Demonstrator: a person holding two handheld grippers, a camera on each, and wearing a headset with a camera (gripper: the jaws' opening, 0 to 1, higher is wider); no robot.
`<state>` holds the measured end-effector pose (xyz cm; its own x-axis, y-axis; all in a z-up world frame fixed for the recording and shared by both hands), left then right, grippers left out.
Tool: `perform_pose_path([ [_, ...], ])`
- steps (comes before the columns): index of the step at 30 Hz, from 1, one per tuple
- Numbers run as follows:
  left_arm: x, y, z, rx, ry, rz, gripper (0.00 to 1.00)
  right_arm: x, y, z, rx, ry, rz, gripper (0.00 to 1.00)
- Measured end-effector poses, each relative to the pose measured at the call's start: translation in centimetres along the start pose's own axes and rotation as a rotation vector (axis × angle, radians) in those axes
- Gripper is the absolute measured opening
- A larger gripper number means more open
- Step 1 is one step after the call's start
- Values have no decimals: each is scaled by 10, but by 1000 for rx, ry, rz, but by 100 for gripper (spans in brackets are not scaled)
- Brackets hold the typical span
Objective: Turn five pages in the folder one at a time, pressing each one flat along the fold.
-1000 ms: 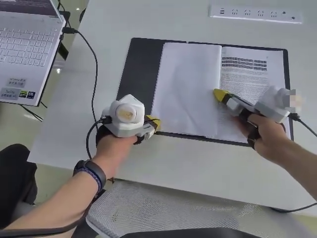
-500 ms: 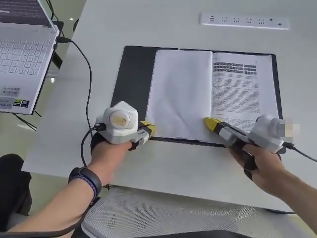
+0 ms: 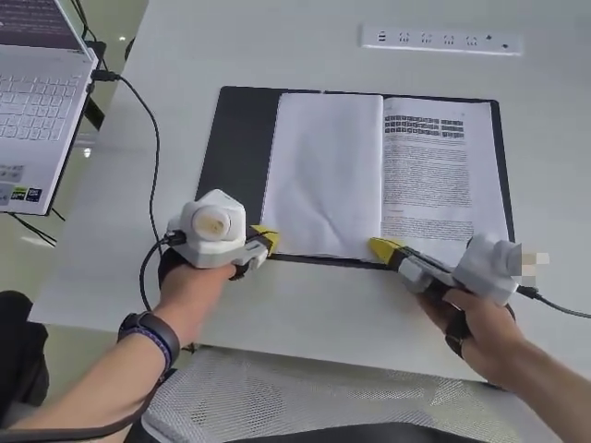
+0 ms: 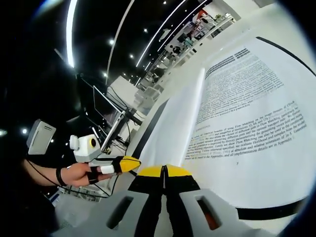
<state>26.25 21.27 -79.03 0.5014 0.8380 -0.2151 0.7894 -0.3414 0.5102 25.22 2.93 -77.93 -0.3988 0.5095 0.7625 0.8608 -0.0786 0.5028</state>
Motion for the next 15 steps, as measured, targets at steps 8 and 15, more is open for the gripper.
perform_pose_path([
  [8, -1, 0, 0, 3, 3, 4, 0, -8, -7, -4, 9, 8, 22, 0],
  [15, -1, 0, 0, 14, 3, 14, 0, -13, -8, -4, 14, 3, 30, 0],
])
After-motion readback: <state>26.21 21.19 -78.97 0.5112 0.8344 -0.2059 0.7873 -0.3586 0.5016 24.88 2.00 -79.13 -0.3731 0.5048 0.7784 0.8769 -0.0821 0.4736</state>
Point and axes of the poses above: the centre of the closed fingertips' face, and the gripper's own axes: z roughly forward along the fingers, x roughly to its left, y roughly out of its top, the point moved 4 cm from there along -z, roughly backward along the fingers, and after that the axes turned 14 degrees about x, right-handed, at the moved point
